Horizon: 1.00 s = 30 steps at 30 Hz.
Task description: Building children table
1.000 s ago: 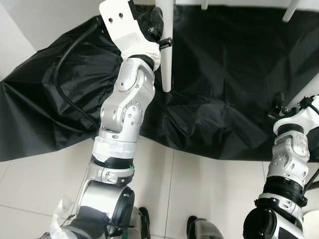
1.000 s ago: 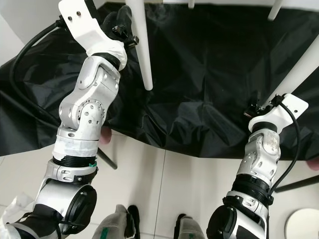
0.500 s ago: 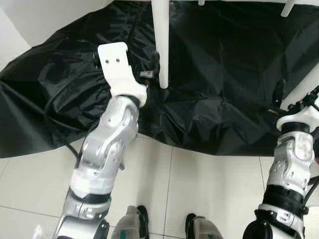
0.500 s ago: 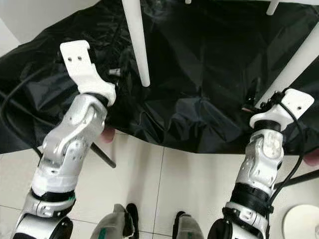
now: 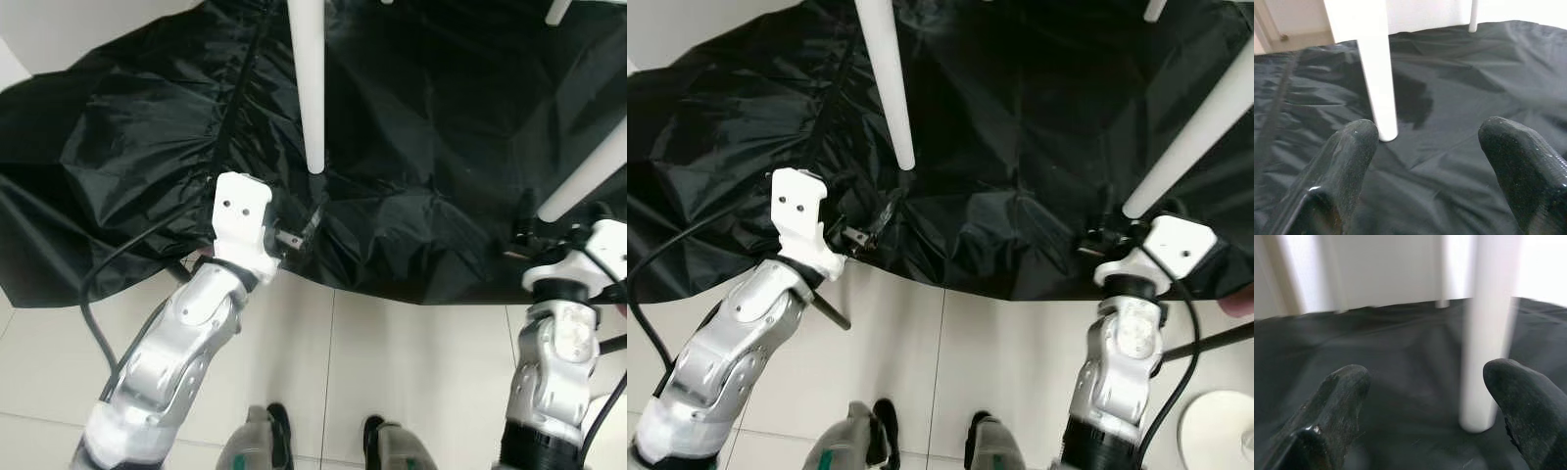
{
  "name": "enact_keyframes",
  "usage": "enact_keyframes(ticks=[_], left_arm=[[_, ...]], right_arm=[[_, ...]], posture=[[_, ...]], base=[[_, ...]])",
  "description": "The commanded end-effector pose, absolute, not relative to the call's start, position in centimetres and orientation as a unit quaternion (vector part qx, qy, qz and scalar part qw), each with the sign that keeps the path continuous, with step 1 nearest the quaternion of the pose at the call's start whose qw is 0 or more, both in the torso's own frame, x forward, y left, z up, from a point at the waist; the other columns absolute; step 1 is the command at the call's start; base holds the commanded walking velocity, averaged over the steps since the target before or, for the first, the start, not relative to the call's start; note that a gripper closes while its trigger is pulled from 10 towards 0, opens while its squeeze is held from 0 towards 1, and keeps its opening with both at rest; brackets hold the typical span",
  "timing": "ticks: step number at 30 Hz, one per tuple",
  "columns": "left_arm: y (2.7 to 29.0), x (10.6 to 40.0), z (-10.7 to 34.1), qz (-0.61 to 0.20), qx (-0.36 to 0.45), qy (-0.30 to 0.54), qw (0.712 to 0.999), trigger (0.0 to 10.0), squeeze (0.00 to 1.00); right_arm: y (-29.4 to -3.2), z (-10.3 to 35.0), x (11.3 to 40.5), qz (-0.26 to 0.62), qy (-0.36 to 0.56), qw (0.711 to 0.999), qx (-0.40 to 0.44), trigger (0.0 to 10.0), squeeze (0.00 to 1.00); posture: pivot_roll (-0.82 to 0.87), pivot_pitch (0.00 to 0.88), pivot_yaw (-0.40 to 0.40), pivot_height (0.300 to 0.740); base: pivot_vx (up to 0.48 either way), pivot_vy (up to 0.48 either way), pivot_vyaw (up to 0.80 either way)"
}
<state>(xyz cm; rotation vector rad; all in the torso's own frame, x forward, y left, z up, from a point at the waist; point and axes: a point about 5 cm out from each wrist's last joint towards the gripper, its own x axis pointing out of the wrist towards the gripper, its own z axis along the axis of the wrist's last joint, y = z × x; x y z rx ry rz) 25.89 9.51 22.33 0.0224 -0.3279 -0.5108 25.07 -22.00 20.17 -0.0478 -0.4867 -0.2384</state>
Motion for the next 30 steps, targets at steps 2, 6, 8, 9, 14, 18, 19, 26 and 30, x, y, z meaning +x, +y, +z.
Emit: enact_keyframes(ticks=[2,6,8,9,14,18,19,26,30], left_arm=[[9.4,25.0,22.0,-0.288,0.033,-0.176,0.941,10.0,0.0],[9.5,24.1,21.4,-0.311,0.044,-0.183,0.932,10.0,0.0],[9.7,23.7,20.8,-0.321,0.052,-0.177,0.929,10.0,0.0],[9.7,23.7,20.8,-0.321,0.052,-0.177,0.929,10.0,0.0],[10.8,22.7,18.0,-0.344,0.08,-0.147,0.924,10.0,0.0],[11.4,21.7,14.5,-0.349,0.108,-0.112,0.924,10.0,0.0],[11.4,21.7,14.5,-0.349,0.108,-0.112,0.924,10.0,0.0],[12.3,20.9,10.6,-0.362,0.148,-0.065,0.918,10.0,0.0],[13.3,20.8,7.1,-0.349,0.167,-0.02,0.922,10.0,0.0]], right_arm=[[-20.3,19.8,24.8,-0.072,-0.233,0.969,-0.033,10.0,0.0],[-18.5,18.9,24.6,0.004,-0.221,0.974,-0.047,10.0,0.0],[-17.8,18.1,24.5,0.052,-0.2,0.978,-0.042,10.0,0.0],[-17.8,18.1,24.5,0.052,-0.2,0.978,-0.042,10.0,0.0],[-16.3,15.2,23.4,0.181,-0.141,0.97,-0.084,10.0,0.0],[-16.0,11.8,22.9,0.239,-0.091,0.959,-0.122,10.0,0.0],[-16.0,11.8,22.9,0.239,-0.091,0.959,-0.122,10.0,0.0],[-15.6,8.0,22.3,0.317,-0.019,0.939,-0.133,10.0,0.0],[-16.2,4.8,22.4,0.331,0.036,0.931,-0.148,10.0,0.0]], posture=[[-0.08,0.235,0.09,0.74],[-0.07,0.225,0.08,0.74],[-0.07,0.223,0.077,0.74],[-0.07,0.223,0.077,0.74],[-0.06,0.214,0.071,0.74],[-0.05,0.183,0.062,0.74],[-0.05,0.183,0.062,0.74],[-0.04,0.153,0.054,0.74],[-0.04,0.113,0.043,0.74]], base=[[0.0,0.0,0.0],[0.0,0.0,0.0],[0.0,0.0,0.0],[0.0,0.0,0.0],[0.0,0.0,0.0],[0.0,0.0,0.0],[0.0,0.0,0.0],[0.0,0.0,0.0],[0.0,0.0,0.0]])
